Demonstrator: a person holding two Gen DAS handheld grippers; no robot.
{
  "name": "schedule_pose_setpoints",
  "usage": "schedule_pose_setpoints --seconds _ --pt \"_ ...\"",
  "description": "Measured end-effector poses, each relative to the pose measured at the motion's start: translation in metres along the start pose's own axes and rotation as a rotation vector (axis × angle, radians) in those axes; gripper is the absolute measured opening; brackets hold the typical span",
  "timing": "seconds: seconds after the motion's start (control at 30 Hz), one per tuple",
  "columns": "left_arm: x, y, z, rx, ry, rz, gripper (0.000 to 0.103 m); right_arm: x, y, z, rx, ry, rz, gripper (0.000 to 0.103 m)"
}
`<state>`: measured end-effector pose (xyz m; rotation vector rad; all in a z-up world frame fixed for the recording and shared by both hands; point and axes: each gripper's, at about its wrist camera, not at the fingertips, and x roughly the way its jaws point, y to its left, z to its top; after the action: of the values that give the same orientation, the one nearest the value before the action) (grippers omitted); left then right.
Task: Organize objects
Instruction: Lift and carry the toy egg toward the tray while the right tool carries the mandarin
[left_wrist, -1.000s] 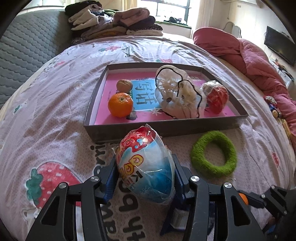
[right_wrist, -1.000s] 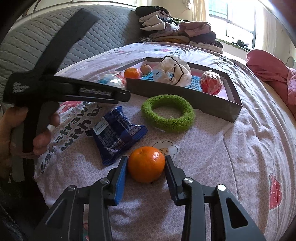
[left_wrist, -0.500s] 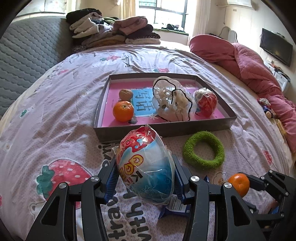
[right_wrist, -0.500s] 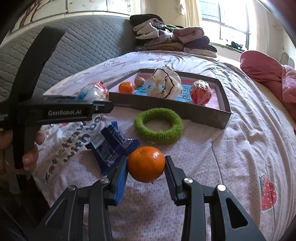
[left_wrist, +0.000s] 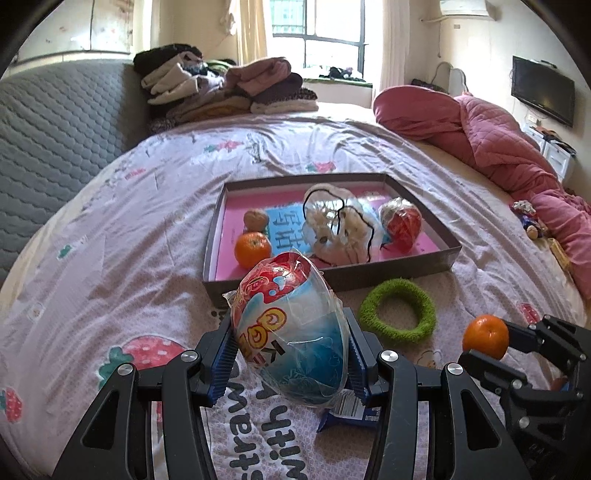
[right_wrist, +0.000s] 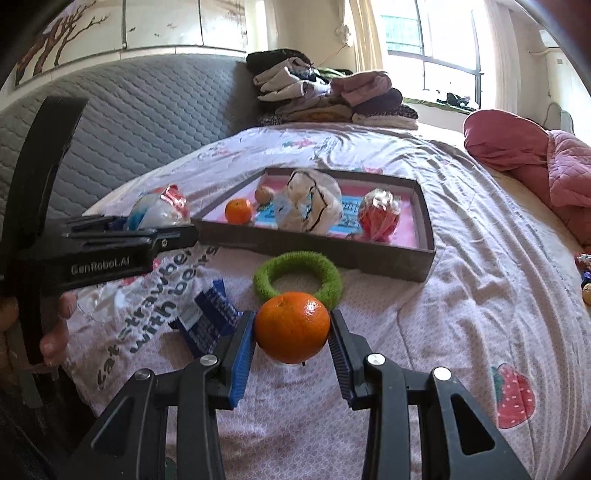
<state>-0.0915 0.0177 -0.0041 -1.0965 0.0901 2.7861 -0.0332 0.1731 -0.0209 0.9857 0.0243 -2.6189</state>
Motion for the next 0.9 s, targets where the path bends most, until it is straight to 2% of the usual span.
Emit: schedule_pose_setpoints --seconds 0.2,0.63,0.9 --pt "-0.01 -0.002 0.005 0.012 -0.03 -0.002 0.053 -0.006 0.0 0.008 -0.006 -0.019 -0.005 0.039" --pt "-0.035 -0.006 0.017 0.03 -0.096 -0.013 0.053 -0.024 -0.01 0.047 0.004 -0.109 -0.04 0.039" --pt "-0.04 -0.006 0.024 0.044 -0.109 -0.012 0.053 -0.028 -0.01 0.066 0.001 -0.143 -0.045 0.039"
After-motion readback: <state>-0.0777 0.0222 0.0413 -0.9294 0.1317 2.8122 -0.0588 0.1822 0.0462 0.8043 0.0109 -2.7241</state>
